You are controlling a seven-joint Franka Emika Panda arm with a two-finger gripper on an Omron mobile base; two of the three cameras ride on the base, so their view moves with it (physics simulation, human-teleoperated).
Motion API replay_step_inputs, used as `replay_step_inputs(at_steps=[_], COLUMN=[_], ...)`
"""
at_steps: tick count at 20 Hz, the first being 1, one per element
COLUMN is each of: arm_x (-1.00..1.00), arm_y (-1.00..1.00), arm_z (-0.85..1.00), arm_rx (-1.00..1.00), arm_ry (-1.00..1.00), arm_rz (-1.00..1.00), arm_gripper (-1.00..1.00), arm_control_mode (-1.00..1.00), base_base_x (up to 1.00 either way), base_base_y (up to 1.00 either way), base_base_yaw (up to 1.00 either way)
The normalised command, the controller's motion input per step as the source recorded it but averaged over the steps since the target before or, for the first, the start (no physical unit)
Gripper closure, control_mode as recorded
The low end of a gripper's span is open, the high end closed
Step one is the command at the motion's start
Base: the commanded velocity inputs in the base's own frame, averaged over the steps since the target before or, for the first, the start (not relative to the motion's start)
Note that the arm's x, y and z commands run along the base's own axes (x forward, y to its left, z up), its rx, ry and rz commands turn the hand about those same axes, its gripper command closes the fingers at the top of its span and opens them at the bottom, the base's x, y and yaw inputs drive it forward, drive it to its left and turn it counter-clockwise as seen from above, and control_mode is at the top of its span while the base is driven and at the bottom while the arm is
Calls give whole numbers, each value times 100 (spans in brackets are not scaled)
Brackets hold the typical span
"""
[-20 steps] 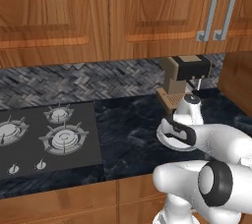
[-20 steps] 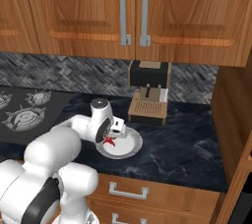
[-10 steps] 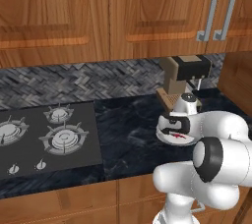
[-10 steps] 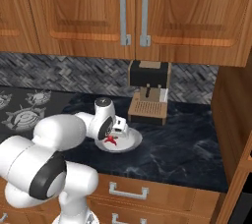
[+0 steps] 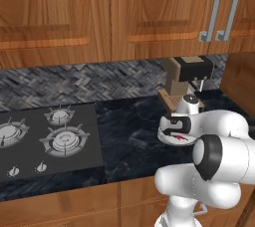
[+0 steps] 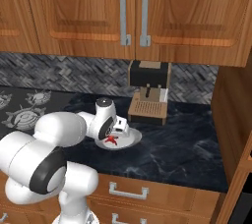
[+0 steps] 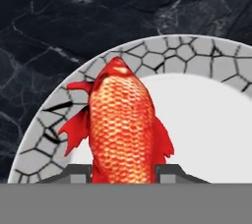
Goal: Pick fish from the fridge and place it on the plate on the counter.
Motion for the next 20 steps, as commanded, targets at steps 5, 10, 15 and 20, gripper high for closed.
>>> replay_step_inputs(at_steps=[5, 10, 15, 20], arm_x=[0, 0, -32, -64], arm_y=[0, 0, 0, -1], arm_z=[0, 0, 3, 34], arm_rx=[0, 0, 0, 0], arm_ry=[0, 0, -7, -12], arm_rz=[0, 0, 1, 0], arm_gripper=[-100, -100, -100, -100], arm_control_mode=[-100, -100, -100, -100], base_base_x=[0, 0, 0, 0], base_base_y=[0, 0, 0, 0], base_base_yaw=[0, 0, 0, 0])
